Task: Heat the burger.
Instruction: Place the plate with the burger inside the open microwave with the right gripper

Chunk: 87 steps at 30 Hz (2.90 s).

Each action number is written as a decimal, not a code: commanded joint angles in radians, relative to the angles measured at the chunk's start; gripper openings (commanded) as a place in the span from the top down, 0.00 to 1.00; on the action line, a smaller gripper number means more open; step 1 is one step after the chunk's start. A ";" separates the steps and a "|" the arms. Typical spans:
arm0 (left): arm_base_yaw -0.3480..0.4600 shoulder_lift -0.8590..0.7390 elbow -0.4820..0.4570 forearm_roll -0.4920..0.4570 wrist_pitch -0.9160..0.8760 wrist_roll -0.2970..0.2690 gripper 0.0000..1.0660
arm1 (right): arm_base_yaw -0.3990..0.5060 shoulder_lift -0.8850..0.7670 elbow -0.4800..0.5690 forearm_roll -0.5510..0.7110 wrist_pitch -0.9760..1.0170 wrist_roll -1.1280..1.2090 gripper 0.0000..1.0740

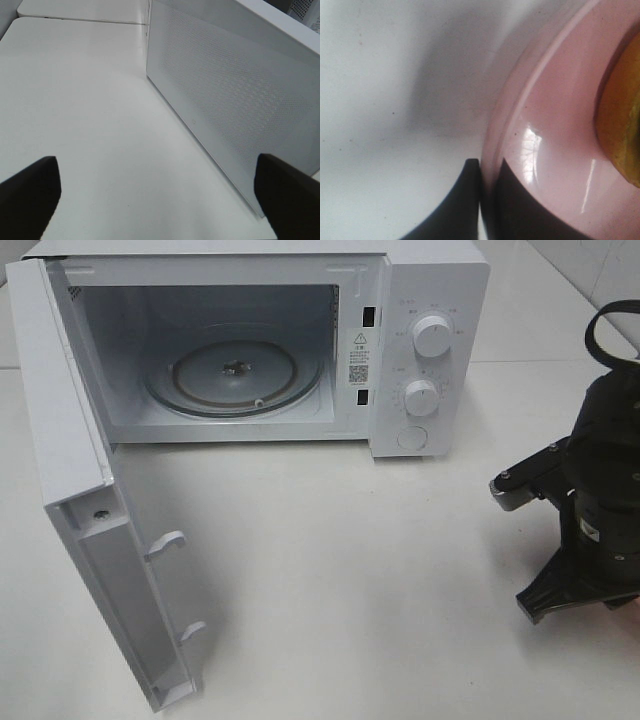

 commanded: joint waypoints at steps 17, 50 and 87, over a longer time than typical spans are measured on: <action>0.001 -0.017 -0.001 -0.002 -0.001 0.001 0.08 | 0.183 -0.171 0.007 -0.052 0.194 0.004 1.00; 0.001 -0.017 -0.001 -0.002 -0.001 0.001 0.08 | 0.720 -0.281 0.007 -0.070 0.257 -0.137 1.00; 0.001 -0.017 -0.001 -0.002 -0.001 0.001 0.08 | 0.716 -0.281 0.004 -0.164 -0.088 -0.627 1.00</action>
